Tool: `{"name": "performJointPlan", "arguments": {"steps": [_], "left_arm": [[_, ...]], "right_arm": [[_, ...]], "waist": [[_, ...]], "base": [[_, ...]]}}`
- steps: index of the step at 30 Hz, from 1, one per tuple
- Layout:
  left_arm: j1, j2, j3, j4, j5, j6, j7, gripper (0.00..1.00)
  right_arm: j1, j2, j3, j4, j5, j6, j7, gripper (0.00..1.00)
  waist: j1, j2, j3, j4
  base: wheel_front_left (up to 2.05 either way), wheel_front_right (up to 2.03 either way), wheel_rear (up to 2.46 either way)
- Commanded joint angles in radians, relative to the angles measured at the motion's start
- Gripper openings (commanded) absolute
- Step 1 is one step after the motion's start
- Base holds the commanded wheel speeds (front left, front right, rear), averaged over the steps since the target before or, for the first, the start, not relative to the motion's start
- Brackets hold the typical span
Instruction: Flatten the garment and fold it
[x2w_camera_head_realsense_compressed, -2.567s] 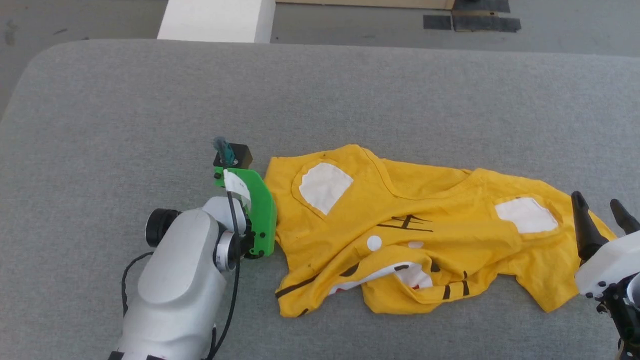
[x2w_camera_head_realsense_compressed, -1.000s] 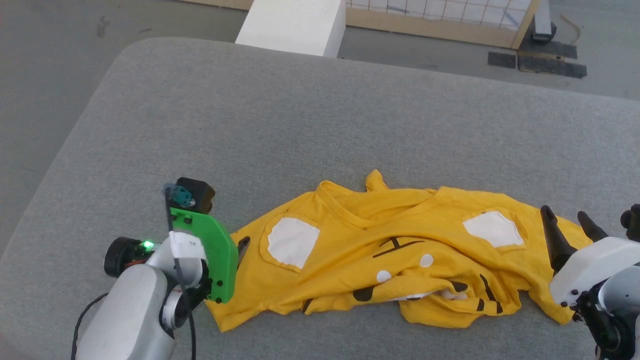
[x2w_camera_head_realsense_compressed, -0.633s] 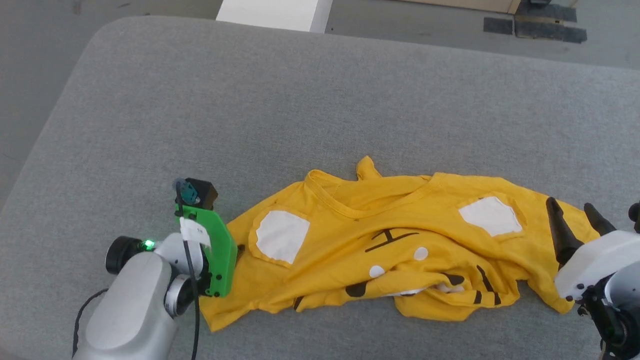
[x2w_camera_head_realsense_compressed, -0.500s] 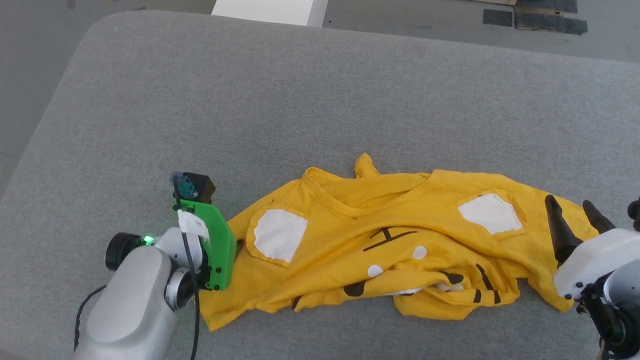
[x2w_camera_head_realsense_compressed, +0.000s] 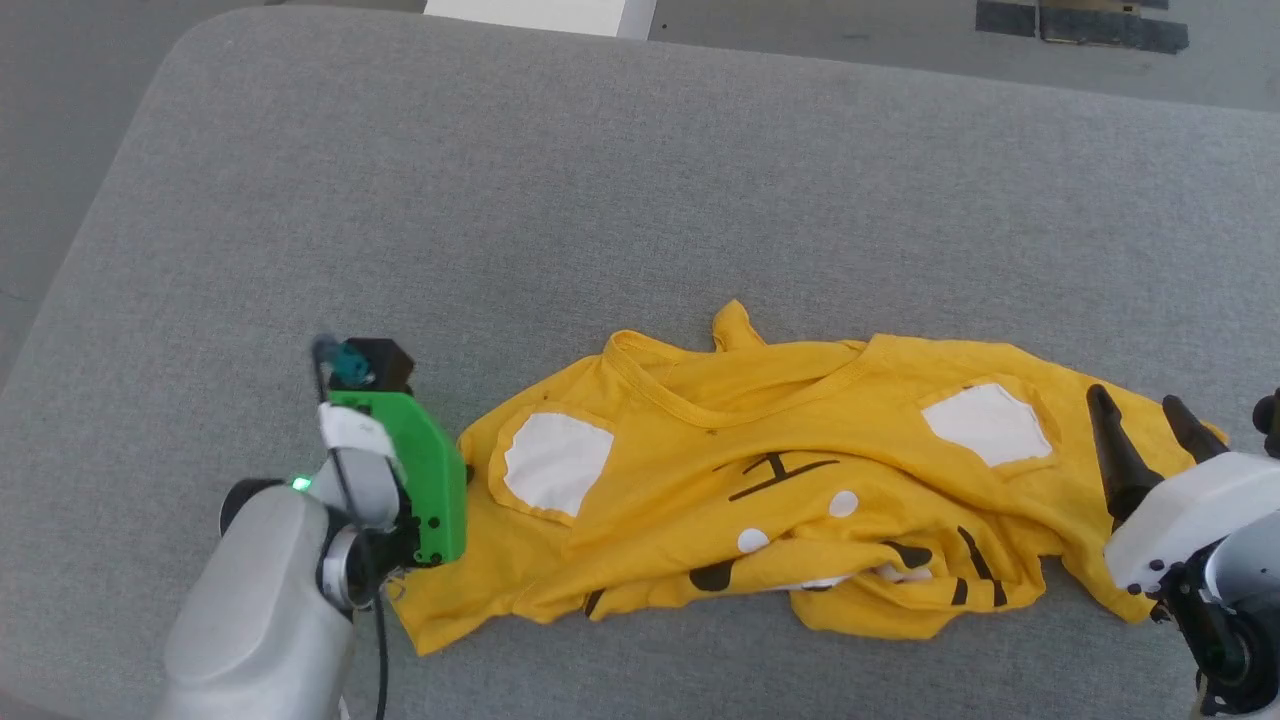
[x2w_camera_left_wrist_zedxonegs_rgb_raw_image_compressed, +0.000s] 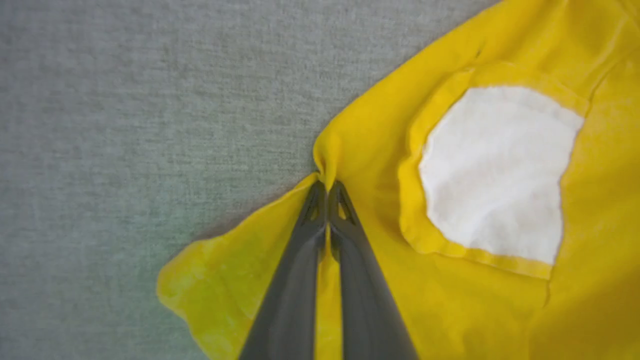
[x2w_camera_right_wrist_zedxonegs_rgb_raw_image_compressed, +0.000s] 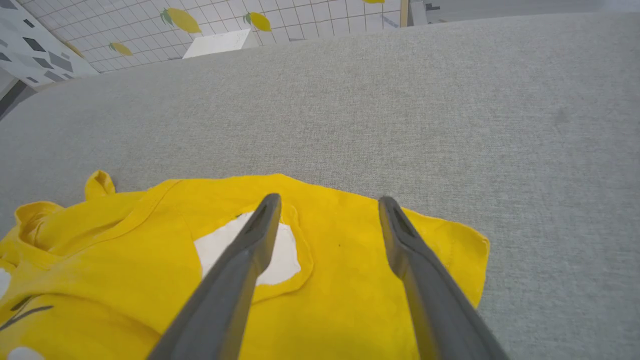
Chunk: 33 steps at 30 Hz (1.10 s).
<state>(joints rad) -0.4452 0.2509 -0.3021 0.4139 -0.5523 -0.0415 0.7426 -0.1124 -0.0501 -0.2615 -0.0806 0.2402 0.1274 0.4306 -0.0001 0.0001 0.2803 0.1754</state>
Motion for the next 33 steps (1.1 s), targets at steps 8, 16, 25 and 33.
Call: {"name": "performJointPlan", "arguments": {"steps": [8,16,25,33], "left_arm": [[0.139,-0.05,0.147,-0.166,-0.112,0.055,-0.187,0.0],[0.236,-0.076,0.175,-0.352,-0.147,0.096,-0.206,0.0],[0.256,-0.093,0.145,-0.419,-0.152,0.103,-0.191,0.0],[0.255,-0.097,0.137,-0.403,-0.162,0.091,-0.197,0.0]], "right_arm": [[-0.014,-0.033,0.0,0.02,-0.047,0.003,0.068,1.0],[-0.095,-0.195,0.038,0.038,-0.186,0.003,0.355,1.0],[-0.087,-0.316,0.15,0.09,-0.137,0.003,0.612,1.0],[-0.049,-0.313,0.18,0.079,-0.037,0.003,0.692,0.0]], "waist": [[0.0001,-0.0001,-0.026,-0.009],[0.0001,-0.0001,0.007,0.009],[0.0001,-0.0001,0.075,0.06],[0.0001,-0.0001,0.089,0.058]], "base": [[0.0,0.0,0.0],[0.0,0.0,0.0],[0.0,0.0,0.0],[0.0,0.0,0.0]]}}
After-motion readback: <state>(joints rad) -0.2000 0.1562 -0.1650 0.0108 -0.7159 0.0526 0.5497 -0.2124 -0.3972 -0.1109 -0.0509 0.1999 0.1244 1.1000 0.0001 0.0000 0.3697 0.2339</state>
